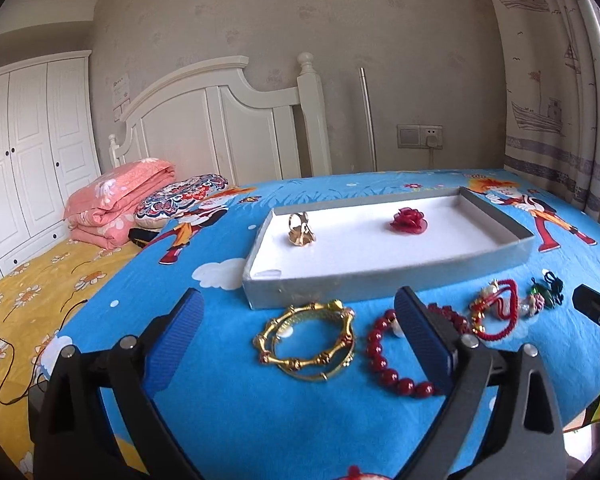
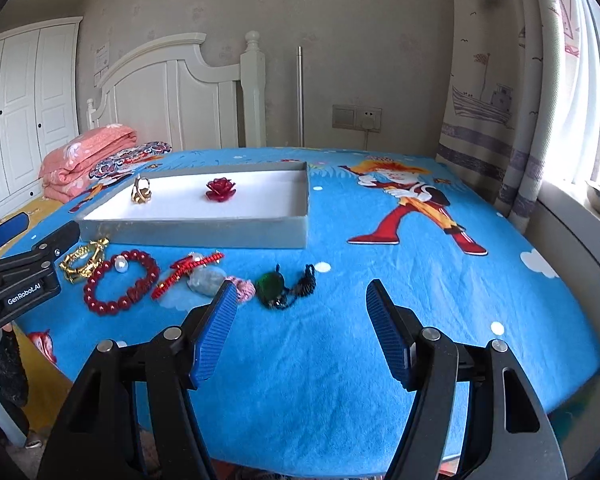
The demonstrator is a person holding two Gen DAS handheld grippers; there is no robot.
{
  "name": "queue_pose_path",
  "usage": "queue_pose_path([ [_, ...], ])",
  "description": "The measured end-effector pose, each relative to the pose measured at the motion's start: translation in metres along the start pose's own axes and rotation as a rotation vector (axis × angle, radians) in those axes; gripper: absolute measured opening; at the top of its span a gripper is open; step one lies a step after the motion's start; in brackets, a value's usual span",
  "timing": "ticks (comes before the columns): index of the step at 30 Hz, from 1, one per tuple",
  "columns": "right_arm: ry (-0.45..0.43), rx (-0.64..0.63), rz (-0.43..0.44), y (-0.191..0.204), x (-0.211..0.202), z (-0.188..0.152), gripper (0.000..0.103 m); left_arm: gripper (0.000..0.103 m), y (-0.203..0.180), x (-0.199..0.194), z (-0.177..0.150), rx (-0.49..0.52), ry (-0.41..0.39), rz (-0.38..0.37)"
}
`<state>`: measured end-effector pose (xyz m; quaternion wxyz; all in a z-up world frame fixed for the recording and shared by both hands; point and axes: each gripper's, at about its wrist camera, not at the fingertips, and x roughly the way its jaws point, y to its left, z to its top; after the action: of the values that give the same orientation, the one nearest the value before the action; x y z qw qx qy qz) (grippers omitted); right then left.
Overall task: Organize jewelry
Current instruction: 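Withdraw from the tray and grasp the red cord bracelet with the right tool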
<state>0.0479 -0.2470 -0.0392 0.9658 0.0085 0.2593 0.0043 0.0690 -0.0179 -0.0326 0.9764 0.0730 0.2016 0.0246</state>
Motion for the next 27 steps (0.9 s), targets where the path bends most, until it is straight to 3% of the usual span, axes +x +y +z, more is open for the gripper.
queue_pose_path([
  [10,0.039,0.028,-0.032,-0.009,0.014,-0.008,0.064,0.094,-0.009,0.010,-0.020,0.044,0.036,-0.033],
  [16,0.031,0.015,-0.031,-0.005,0.011,-0.010,0.064,0.094,-0.002,0.015,-0.022,0.020,0.047,-0.023],
  [27,0.014,-0.066,0.089,0.042,0.011,0.003,0.061,0.094,0.007,0.017,-0.022,0.009,0.039,0.002],
])
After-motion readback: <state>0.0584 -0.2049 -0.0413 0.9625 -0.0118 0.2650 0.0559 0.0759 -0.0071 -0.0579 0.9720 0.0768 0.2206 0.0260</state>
